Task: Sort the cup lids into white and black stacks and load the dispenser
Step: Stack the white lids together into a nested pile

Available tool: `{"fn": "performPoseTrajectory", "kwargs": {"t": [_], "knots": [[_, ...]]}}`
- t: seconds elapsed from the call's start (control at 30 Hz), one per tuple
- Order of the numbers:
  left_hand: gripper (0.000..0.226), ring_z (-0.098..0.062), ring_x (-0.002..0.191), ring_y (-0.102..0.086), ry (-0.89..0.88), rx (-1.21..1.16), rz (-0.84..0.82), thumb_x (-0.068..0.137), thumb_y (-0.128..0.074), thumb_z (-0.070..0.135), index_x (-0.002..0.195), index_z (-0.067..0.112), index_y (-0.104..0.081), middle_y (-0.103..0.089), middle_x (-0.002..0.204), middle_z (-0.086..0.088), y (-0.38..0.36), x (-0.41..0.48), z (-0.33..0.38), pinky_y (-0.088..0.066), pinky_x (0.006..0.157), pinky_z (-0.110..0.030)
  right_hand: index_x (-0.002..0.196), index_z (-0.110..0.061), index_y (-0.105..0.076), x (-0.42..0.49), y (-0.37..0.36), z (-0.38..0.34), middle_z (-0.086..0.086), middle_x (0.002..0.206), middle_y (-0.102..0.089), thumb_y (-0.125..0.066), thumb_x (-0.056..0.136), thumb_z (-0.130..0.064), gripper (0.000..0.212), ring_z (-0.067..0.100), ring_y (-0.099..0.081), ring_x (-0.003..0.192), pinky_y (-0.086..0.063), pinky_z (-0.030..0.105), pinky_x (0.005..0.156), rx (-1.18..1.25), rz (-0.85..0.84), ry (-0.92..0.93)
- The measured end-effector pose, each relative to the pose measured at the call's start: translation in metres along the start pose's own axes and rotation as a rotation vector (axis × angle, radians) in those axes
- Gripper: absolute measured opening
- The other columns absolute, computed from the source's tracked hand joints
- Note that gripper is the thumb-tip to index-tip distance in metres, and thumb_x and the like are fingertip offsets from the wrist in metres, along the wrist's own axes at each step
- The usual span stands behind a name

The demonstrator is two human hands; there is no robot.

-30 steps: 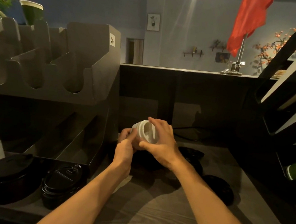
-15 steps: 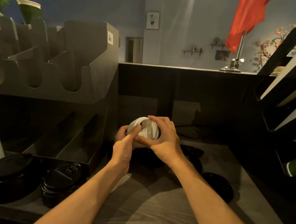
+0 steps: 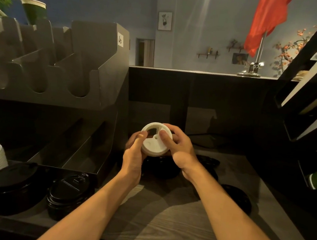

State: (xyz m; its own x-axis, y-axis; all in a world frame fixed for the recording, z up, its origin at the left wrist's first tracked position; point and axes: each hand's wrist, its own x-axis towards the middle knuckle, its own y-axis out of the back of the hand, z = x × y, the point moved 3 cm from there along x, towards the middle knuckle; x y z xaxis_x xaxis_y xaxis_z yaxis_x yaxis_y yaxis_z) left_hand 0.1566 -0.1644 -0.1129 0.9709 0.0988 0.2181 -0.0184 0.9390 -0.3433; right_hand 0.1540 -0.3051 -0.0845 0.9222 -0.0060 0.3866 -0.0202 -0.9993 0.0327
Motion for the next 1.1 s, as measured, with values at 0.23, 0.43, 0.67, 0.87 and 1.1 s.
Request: {"fn": "performPoseTrajectory", "kwargs": {"t": [0.23, 0.43, 0.67, 0.87, 1.1], "knots": [[0.047, -0.023, 0.111, -0.068, -0.034, 0.098, -0.037, 0.088, -0.076, 0.03, 0.131, 0.024, -0.058, -0.069, 0.12, -0.003, -0.001, -0.003, 0.003, -0.057, 0.099, -0.039, 0.126, -0.017, -0.06, -0.002, 0.006, -0.006, 0.0, 0.106, -0.069, -0.066, 0.095, -0.034, 0.036, 0.01, -0.069, 0.09, -0.055, 0.018, 0.068, 0.107, 0.09, -0.017], [0.065, -0.025, 0.114, -0.067, -0.058, 0.142, -0.043, 0.073, -0.073, 0.049, 0.133, 0.025, -0.062, -0.071, 0.12, -0.007, 0.003, -0.017, 0.018, -0.053, 0.105, -0.047, 0.128, -0.02, -0.059, -0.013, 0.003, -0.027, -0.006, 0.102, -0.068, -0.067, 0.096, -0.028, 0.034, 0.005, -0.067, 0.085, -0.053, 0.014, 0.06, 0.035, 0.05, -0.062], [0.06, -0.023, 0.11, -0.067, -0.14, 0.186, -0.045, 0.082, -0.063, 0.049, 0.134, 0.021, -0.059, -0.068, 0.12, -0.005, -0.005, -0.038, 0.041, -0.057, 0.098, -0.047, 0.131, -0.031, -0.054, -0.052, -0.008, -0.033, -0.005, 0.122, -0.063, -0.067, 0.095, -0.035, 0.039, 0.014, -0.063, 0.112, -0.056, 0.022, 0.083, -0.004, 0.103, -0.019], [0.05, -0.012, 0.099, -0.067, -0.219, 0.122, -0.074, 0.082, -0.059, 0.045, 0.123, 0.017, -0.066, -0.069, 0.112, 0.0, 0.01, -0.052, 0.077, -0.053, 0.08, -0.025, 0.152, -0.04, -0.03, -0.065, -0.021, -0.063, -0.021, 0.147, -0.035, -0.086, 0.078, -0.033, 0.093, -0.003, -0.039, 0.132, -0.039, 0.018, 0.104, -0.398, -0.142, 0.165], [0.049, -0.01, 0.109, -0.065, -0.313, 0.213, -0.04, 0.089, -0.057, 0.049, 0.131, 0.023, -0.061, -0.067, 0.119, 0.005, 0.075, -0.063, 0.107, -0.053, 0.081, -0.019, 0.15, -0.037, -0.034, -0.07, -0.089, -0.085, -0.019, 0.143, -0.044, -0.089, 0.071, -0.044, 0.096, 0.002, -0.047, 0.129, -0.048, 0.034, 0.107, -0.52, -0.136, 0.308]]}}
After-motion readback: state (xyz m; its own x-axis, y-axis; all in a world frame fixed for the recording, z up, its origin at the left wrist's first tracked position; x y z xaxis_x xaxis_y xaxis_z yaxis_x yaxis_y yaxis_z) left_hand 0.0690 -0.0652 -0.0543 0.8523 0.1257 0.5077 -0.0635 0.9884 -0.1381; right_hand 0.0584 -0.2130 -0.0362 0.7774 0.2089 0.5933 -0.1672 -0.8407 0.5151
